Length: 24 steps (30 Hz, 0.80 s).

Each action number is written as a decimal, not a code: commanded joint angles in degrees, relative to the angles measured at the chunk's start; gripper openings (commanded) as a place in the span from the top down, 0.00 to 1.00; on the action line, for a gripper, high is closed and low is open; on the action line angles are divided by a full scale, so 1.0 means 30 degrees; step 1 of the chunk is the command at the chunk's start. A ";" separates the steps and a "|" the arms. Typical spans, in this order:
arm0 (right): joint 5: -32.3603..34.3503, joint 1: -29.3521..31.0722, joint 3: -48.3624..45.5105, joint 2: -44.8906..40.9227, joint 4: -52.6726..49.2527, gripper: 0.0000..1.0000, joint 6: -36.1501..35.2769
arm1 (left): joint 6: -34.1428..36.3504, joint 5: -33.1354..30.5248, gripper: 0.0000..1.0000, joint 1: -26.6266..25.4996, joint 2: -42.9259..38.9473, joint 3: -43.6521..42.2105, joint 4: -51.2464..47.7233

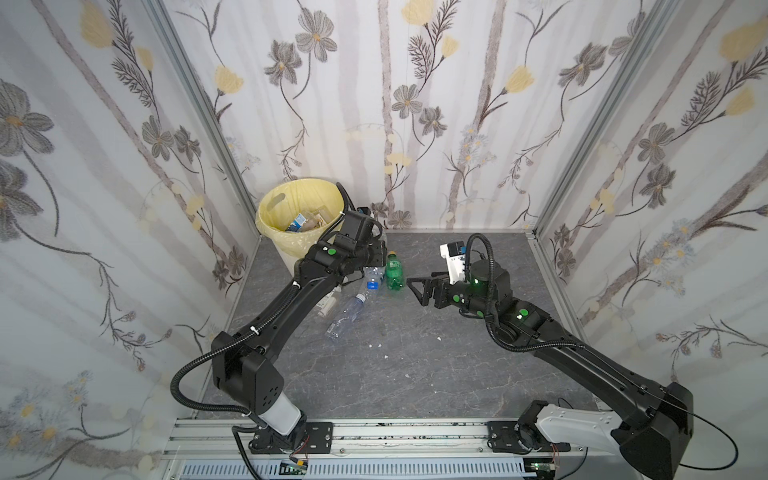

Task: Throw the plastic bottles in the bin
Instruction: 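Carry the Pepsi bottle over the bin with the left gripper and release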

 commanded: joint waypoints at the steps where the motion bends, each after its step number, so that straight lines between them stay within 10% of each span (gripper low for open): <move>1: -0.0588 0.0265 0.1319 0.0861 0.0811 0.00 -0.0763 | 0.0761 -0.0723 0.45 0.0921 -0.0178 0.1289 -0.1008; 24: -0.2023 0.2037 0.8988 0.6647 0.0450 0.00 -0.1918 | 0.0645 -0.3666 0.46 0.6753 0.3189 1.5800 -0.1091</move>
